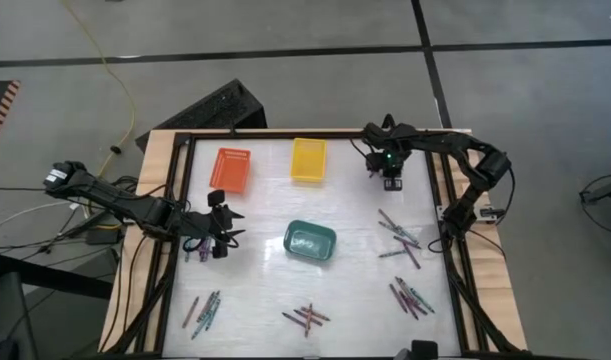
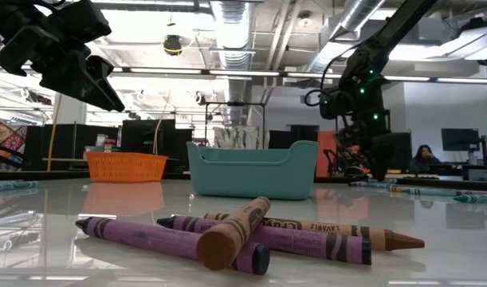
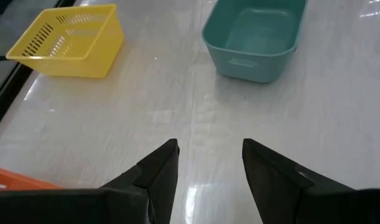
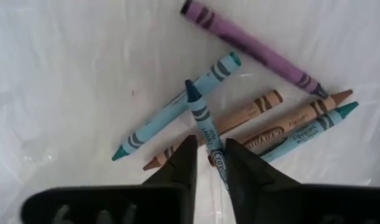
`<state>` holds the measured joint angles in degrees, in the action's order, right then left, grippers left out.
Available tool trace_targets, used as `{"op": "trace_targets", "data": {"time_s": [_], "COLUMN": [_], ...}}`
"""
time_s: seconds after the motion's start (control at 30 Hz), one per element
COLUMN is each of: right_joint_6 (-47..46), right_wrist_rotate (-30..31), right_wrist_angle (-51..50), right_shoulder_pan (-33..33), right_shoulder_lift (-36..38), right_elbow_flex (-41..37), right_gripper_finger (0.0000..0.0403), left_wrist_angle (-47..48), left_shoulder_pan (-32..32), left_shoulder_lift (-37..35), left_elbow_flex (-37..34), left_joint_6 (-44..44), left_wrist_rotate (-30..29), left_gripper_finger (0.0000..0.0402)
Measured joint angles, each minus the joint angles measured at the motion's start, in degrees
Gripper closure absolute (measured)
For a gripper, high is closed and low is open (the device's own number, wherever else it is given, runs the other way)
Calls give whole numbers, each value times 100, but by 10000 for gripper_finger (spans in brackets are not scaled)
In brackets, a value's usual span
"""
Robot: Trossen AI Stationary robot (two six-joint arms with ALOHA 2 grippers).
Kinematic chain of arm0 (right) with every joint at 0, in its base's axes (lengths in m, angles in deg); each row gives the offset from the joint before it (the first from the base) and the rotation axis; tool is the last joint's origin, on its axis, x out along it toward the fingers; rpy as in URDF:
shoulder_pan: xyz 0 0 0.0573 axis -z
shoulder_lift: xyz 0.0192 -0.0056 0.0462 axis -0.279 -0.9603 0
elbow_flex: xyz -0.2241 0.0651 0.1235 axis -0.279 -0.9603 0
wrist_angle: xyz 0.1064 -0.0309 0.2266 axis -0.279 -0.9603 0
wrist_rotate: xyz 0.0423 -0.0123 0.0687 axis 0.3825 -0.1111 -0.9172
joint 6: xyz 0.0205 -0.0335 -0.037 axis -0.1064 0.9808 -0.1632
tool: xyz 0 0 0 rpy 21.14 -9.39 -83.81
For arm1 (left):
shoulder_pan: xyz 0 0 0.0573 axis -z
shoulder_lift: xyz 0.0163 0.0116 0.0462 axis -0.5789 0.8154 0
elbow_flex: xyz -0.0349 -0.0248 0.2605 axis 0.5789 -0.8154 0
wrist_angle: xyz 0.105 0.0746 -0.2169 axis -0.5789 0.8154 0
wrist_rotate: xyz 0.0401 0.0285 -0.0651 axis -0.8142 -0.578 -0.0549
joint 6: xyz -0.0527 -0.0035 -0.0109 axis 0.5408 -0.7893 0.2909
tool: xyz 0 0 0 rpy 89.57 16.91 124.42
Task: Sort crayons
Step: Put the blue crayon into the blue bin
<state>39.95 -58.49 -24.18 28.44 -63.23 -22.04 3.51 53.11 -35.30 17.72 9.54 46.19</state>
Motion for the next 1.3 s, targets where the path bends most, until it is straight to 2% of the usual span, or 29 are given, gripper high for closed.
{"op": "trace_targets", "data": {"time_s": [0.23, 0.4, 0.63, 0.97, 1.3], "right_joint_6": [12, 13, -52, -142, -356], "right_wrist_rotate": [-2, -83, -143, -148, -144], "right_wrist_angle": [-147, -178, -177, -63, 34], "right_shoulder_pan": [-2, -4, -17, -219, -390], "right_shoulder_lift": [0, 2, 3, 4, 4], "right_elbow_flex": [4, 4, 4, 4, 4], "right_gripper_finger": [379, 393, 391, 365, 366], "left_wrist_angle": [0, 0, 0, 2, 2], "left_shoulder_pan": [0, 0, 0, 0, 0], "left_shoulder_lift": [0, 0, 0, 0, 0], "left_elbow_flex": [0, 0, 0, 0, 0], "left_joint_6": [0, 1, 2, 2, 181], "left_wrist_rotate": [-2, -2, -2, -4, -4], "left_gripper_finger": [233, 233, 233, 233, 233]}}
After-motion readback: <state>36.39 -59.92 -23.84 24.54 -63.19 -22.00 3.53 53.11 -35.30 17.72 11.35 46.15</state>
